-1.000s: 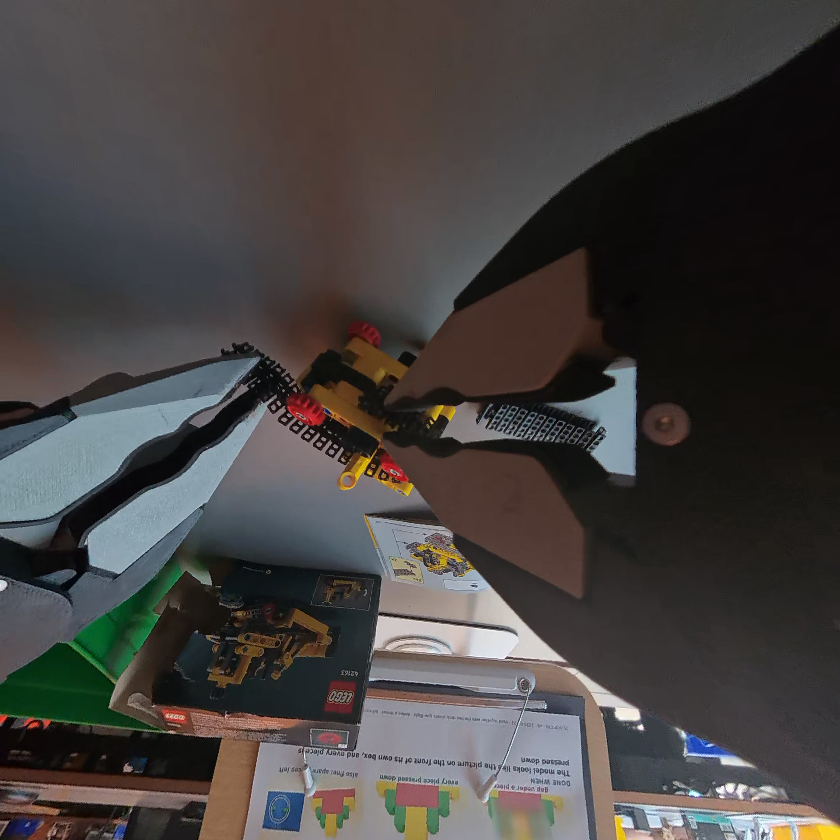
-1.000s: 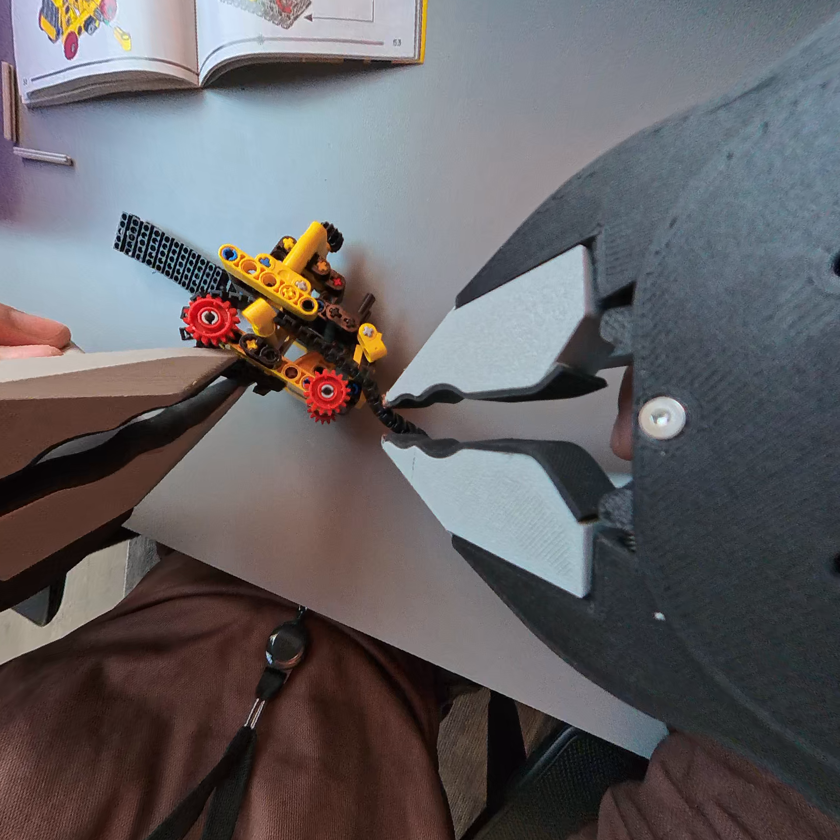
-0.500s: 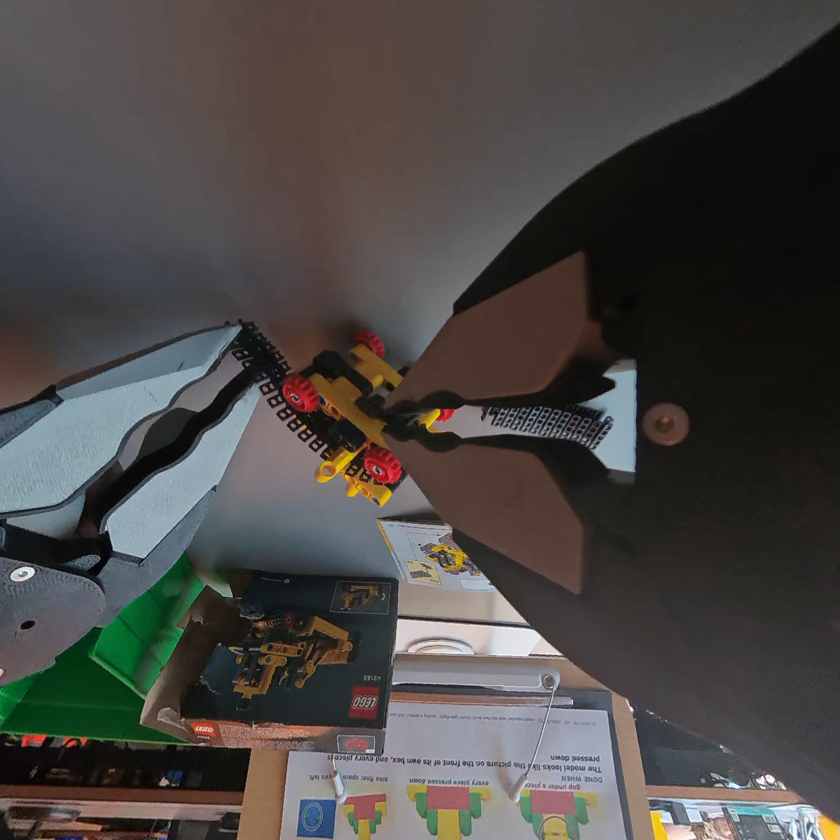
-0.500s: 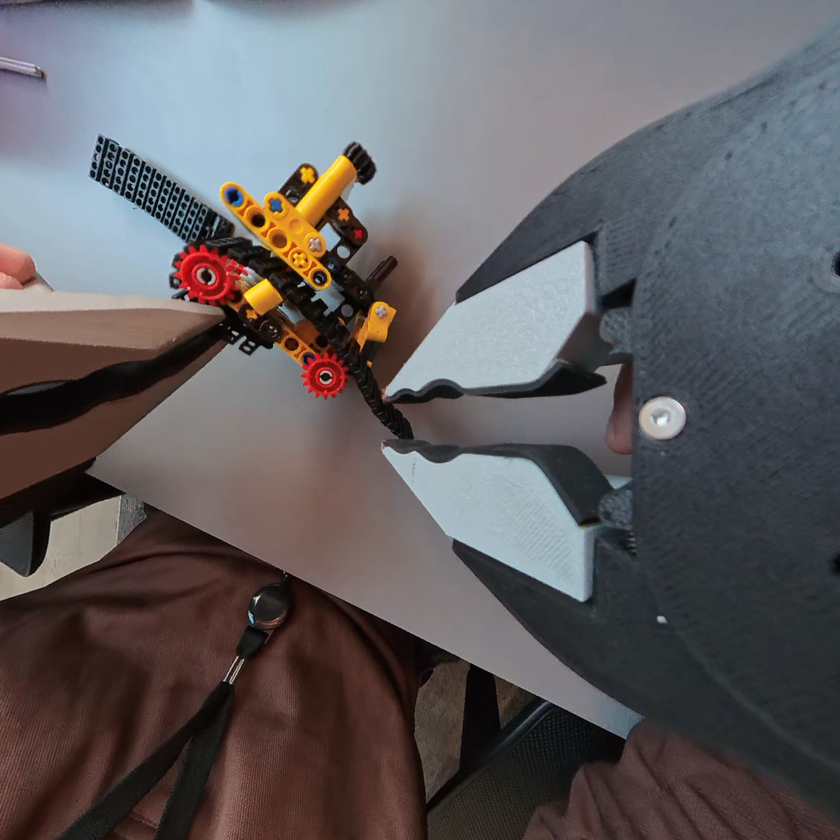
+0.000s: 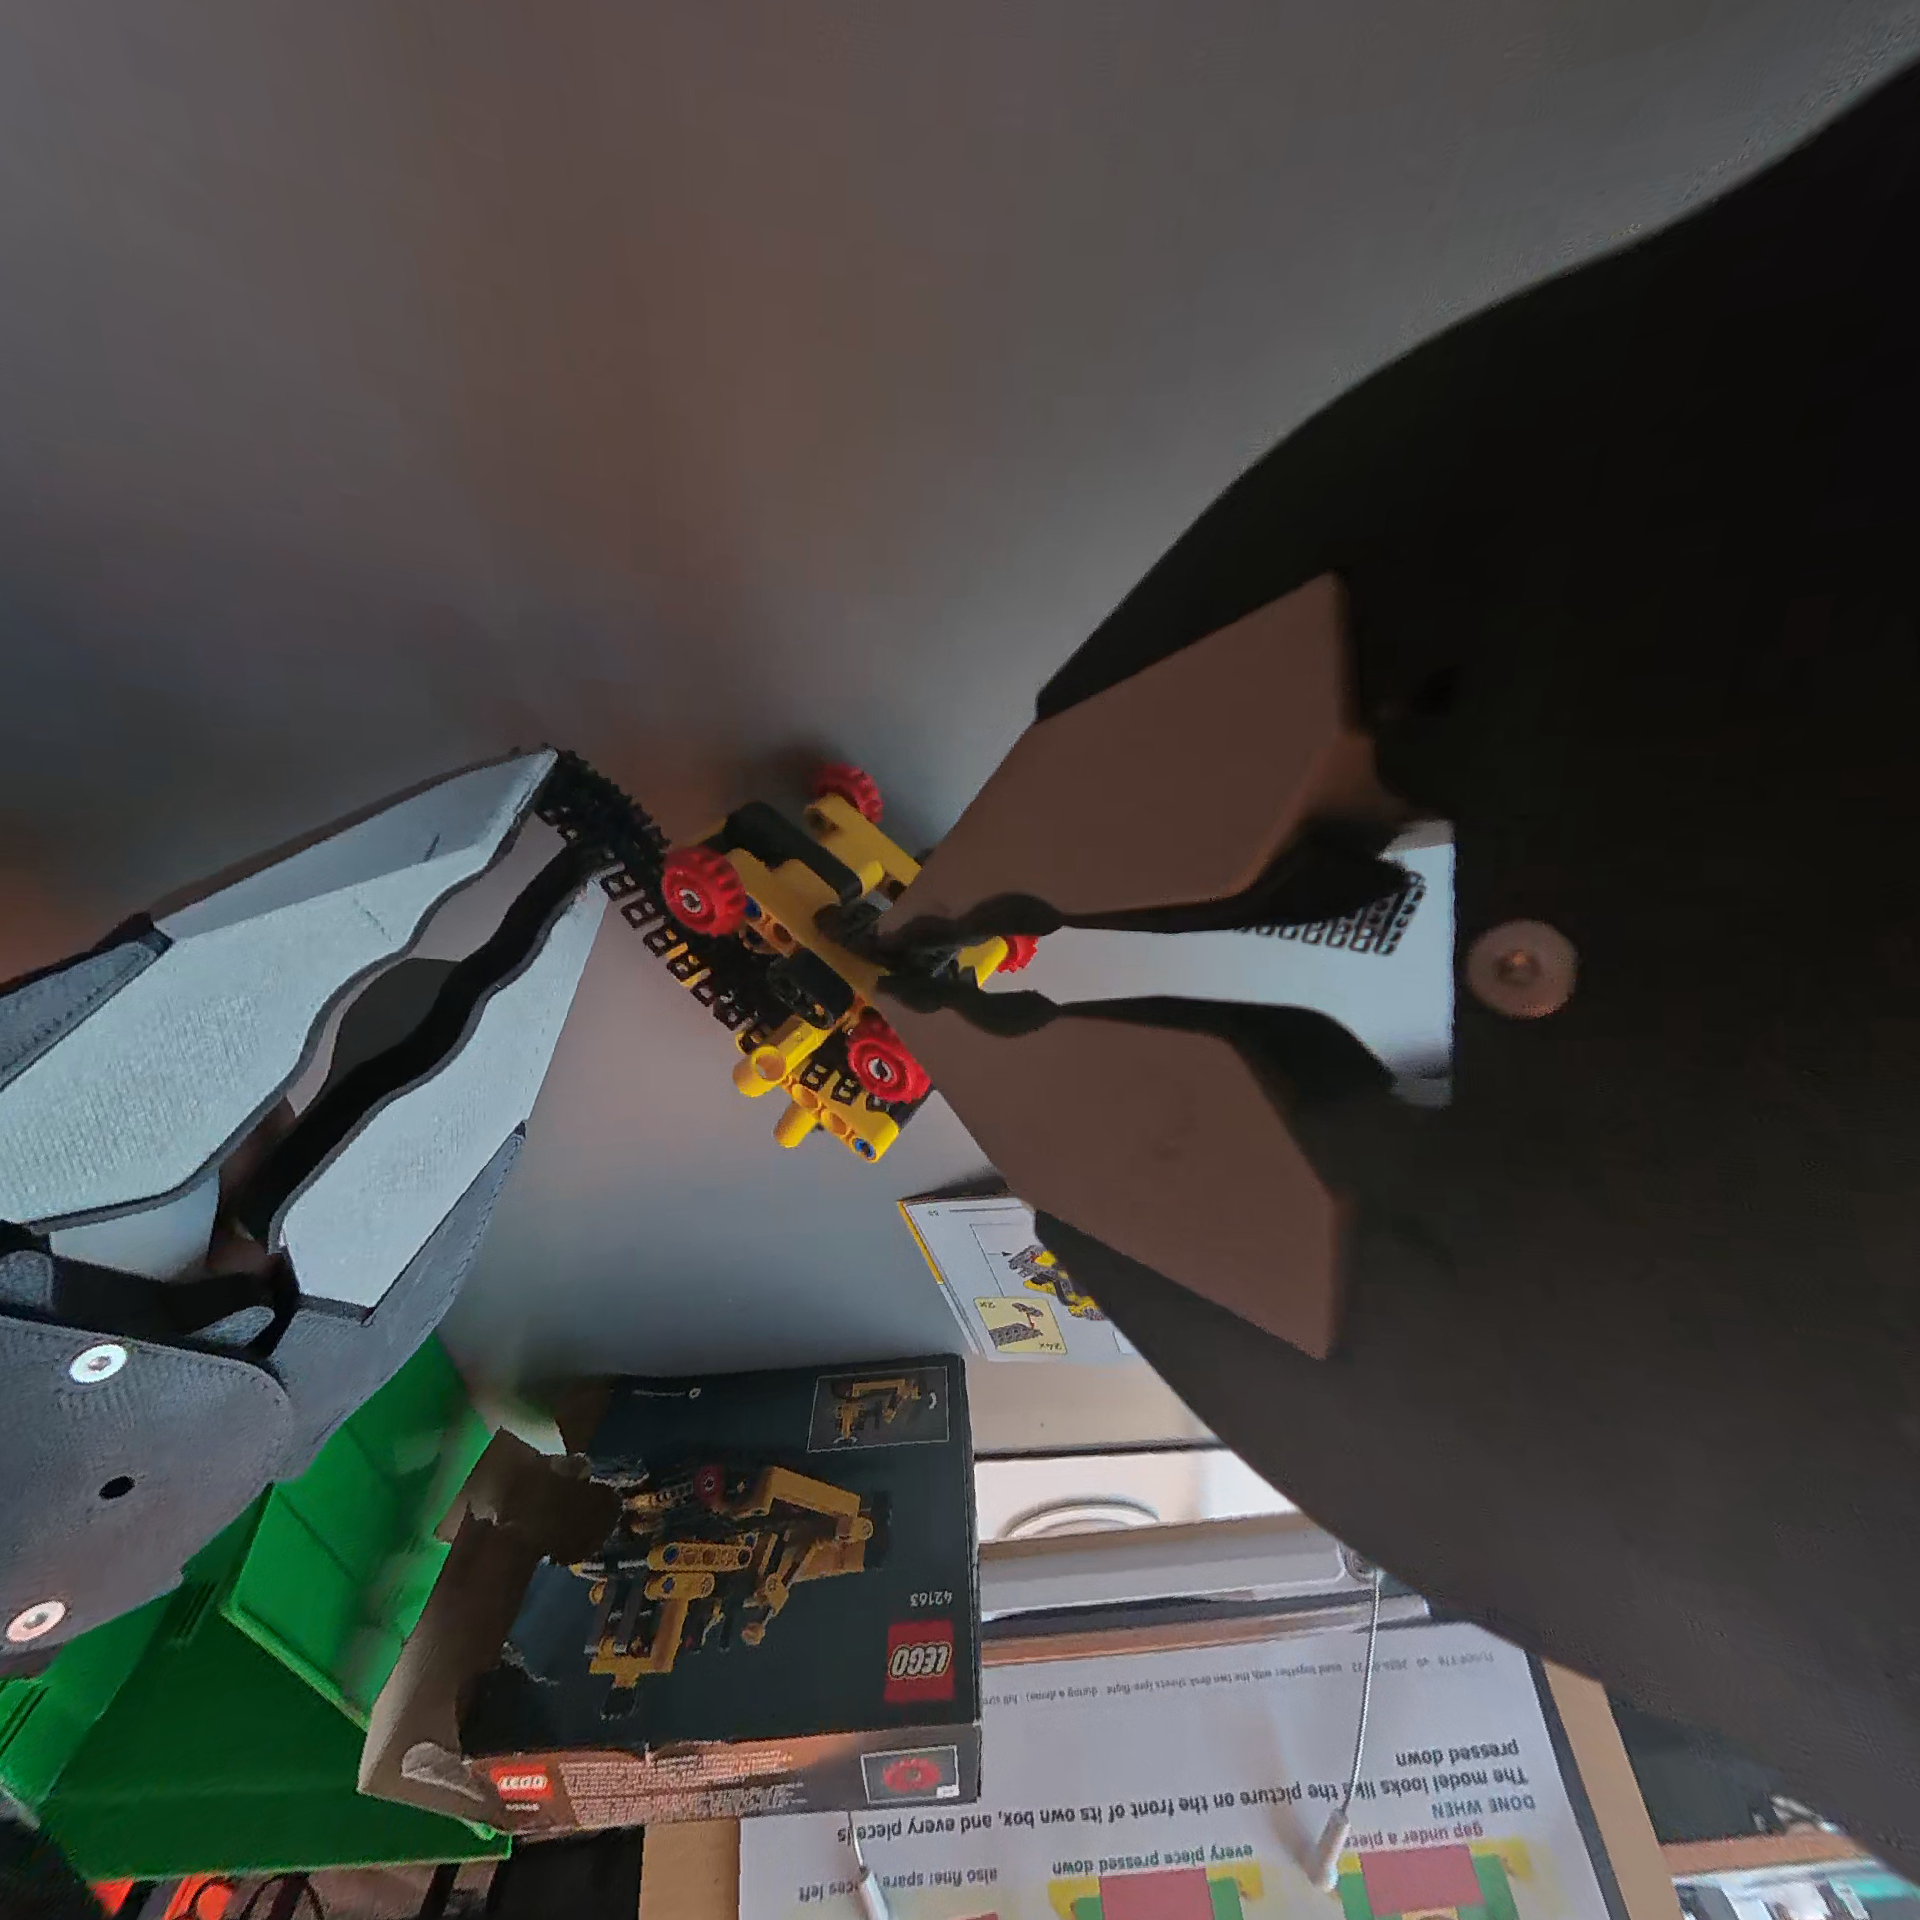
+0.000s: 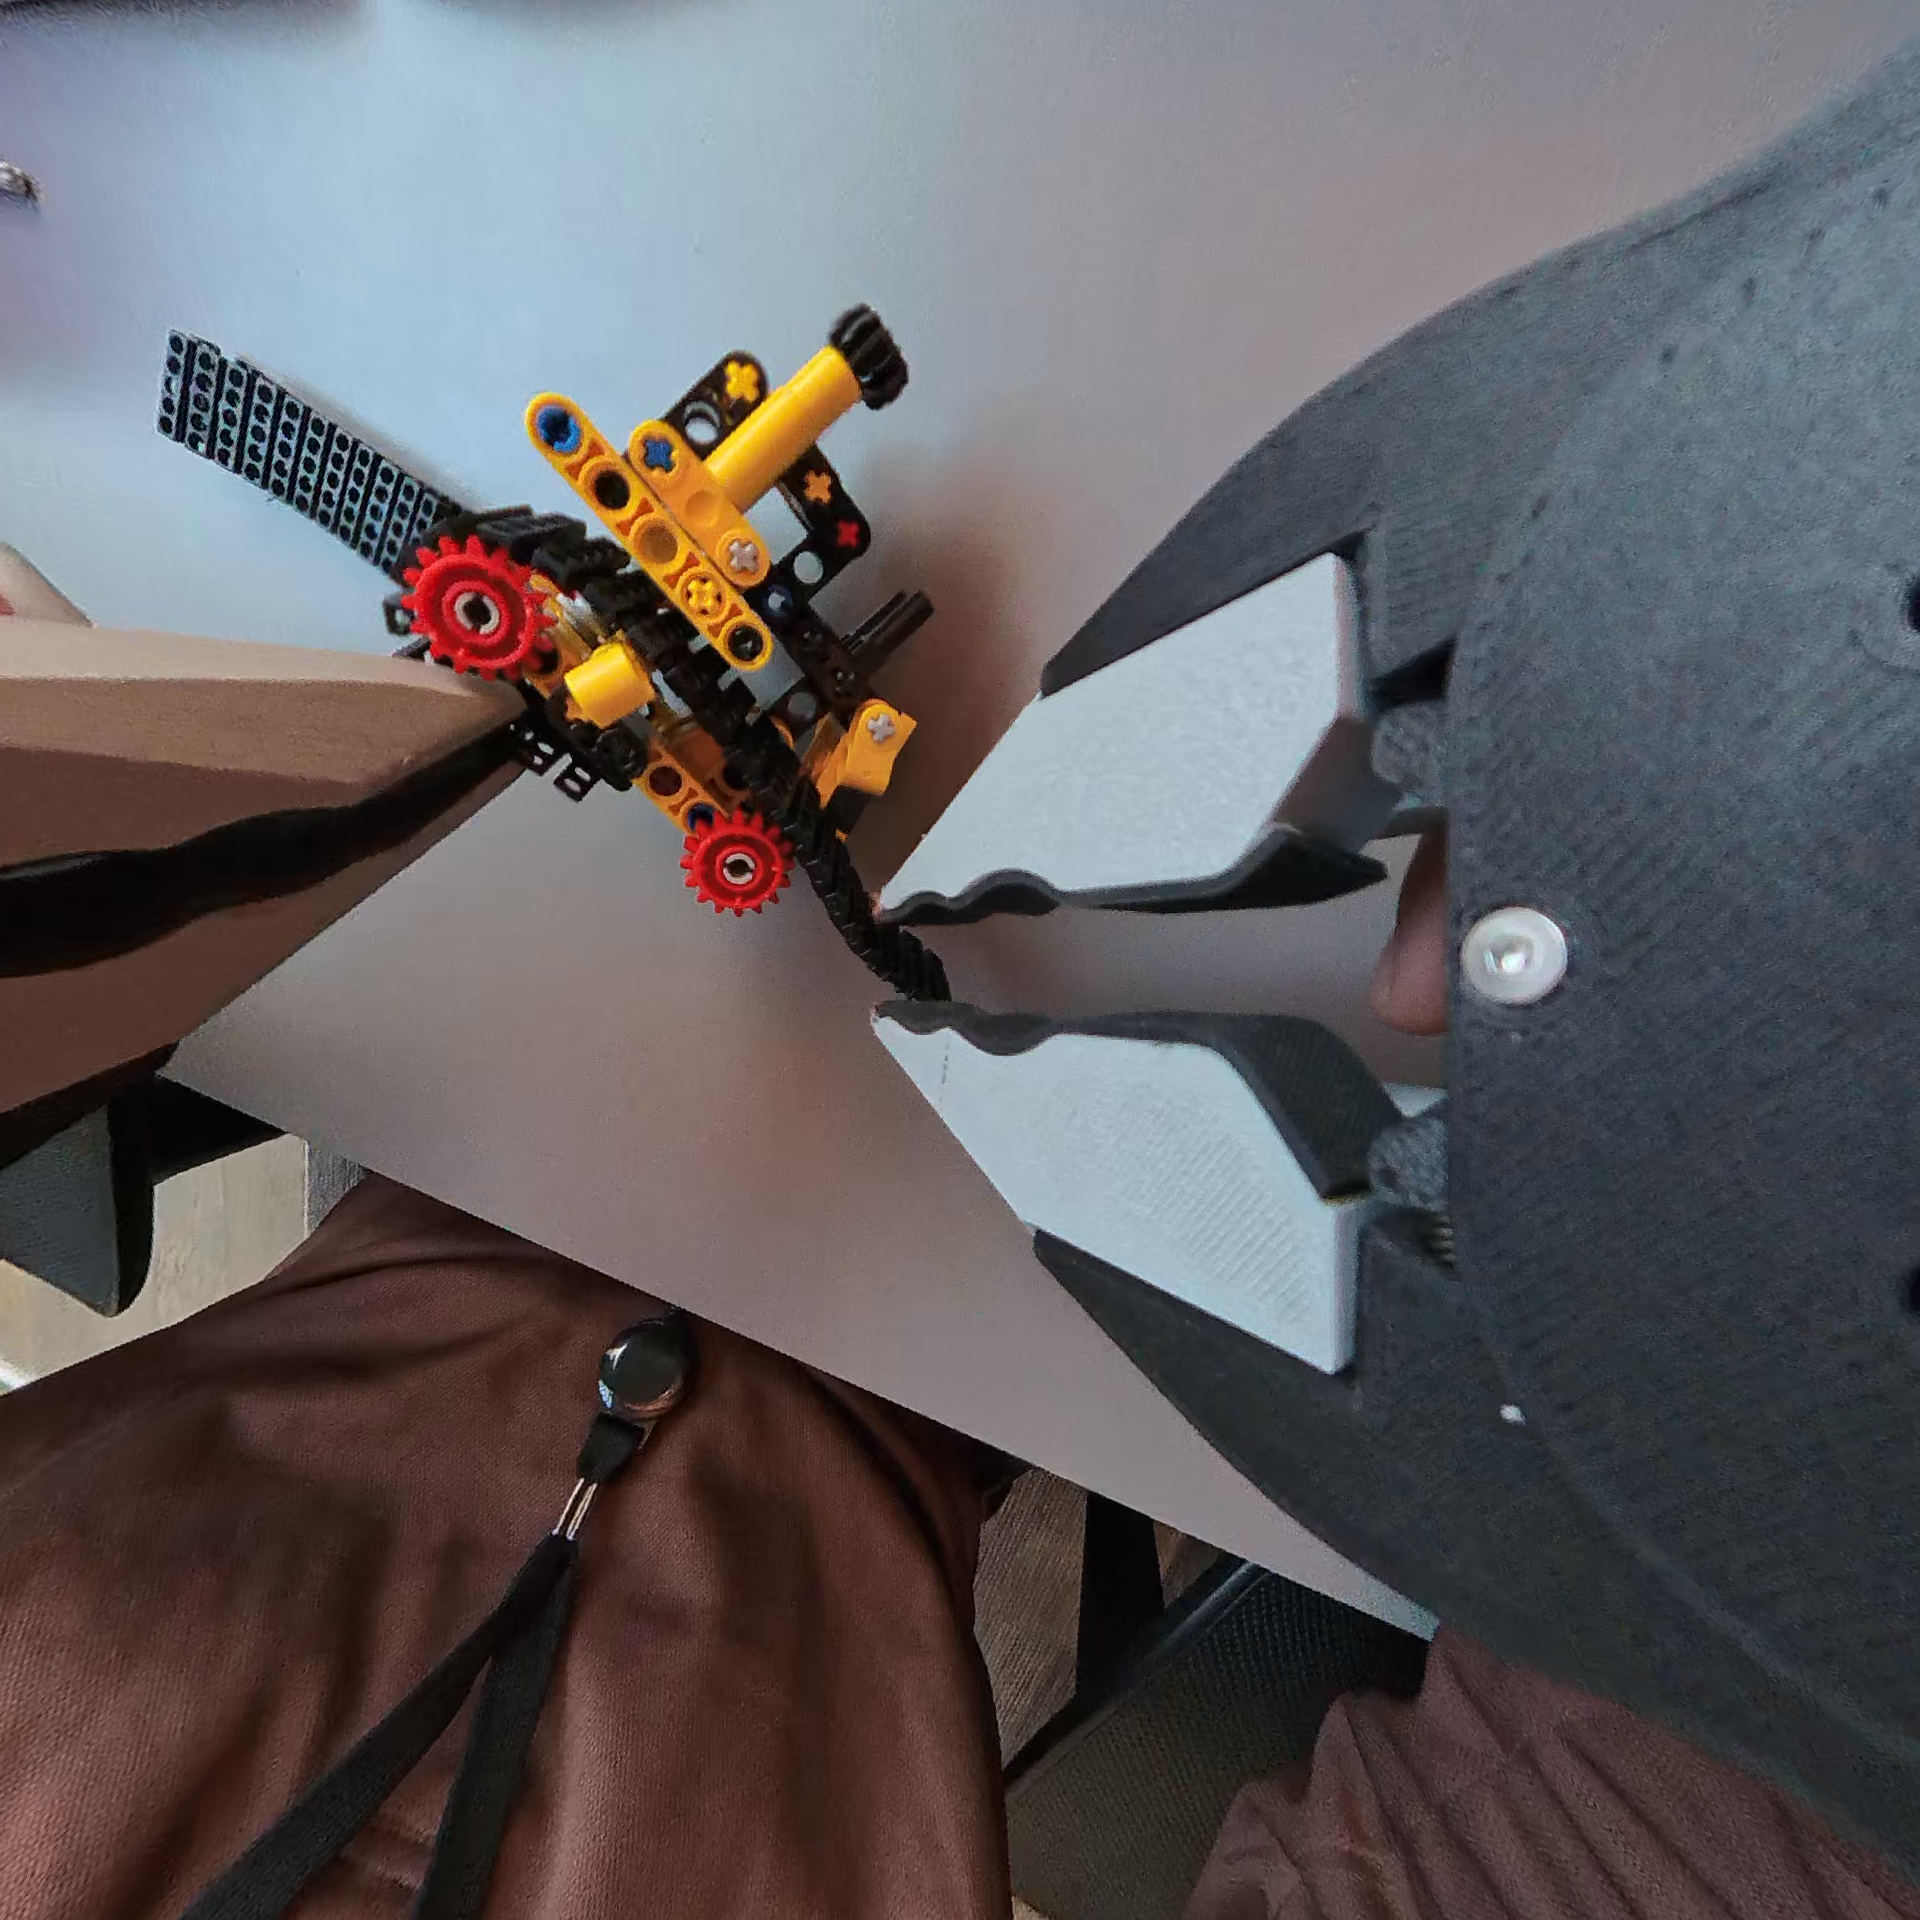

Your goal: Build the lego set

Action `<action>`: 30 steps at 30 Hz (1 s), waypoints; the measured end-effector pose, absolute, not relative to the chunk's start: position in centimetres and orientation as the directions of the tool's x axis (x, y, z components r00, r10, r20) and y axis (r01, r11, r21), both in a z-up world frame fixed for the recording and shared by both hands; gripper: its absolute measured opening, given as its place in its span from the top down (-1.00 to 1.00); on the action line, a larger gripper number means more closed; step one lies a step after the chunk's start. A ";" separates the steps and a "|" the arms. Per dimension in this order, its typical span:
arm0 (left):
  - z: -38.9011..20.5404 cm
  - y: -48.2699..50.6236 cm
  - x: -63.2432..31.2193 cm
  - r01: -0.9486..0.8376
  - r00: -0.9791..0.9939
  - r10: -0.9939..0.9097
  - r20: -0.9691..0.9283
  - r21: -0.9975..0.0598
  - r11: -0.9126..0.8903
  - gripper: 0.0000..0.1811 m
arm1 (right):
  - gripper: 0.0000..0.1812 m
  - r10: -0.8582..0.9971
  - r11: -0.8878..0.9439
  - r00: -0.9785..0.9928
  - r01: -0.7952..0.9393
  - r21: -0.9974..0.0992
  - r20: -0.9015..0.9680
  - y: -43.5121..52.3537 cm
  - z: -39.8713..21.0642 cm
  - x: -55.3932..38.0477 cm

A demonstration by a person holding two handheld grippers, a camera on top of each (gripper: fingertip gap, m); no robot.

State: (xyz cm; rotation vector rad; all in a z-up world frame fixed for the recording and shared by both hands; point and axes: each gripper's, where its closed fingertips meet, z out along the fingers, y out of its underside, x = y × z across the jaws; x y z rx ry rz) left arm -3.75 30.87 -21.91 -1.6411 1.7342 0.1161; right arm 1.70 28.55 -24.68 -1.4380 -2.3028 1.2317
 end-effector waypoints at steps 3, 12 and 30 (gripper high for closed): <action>-21.8 31.1 -3.9 -0.898 0.096 -0.825 -0.556 -0.406 0.170 0.94 | 0.88 0.807 0.201 -0.524 0.675 -0.710 -0.270 28.6 -24.7 1.7; -21.1 32.3 -4.2 -0.902 0.038 -0.744 -0.667 -0.342 0.262 0.69 | 0.88 0.808 0.211 -0.530 0.668 -0.714 -0.257 28.5 -24.6 1.5; -21.5 35.9 -4.3 -0.831 -0.244 -0.919 -0.310 -0.422 0.363 0.52 | 0.88 0.817 0.229 -0.527 0.668 -0.709 -0.233 28.8 -24.8 1.4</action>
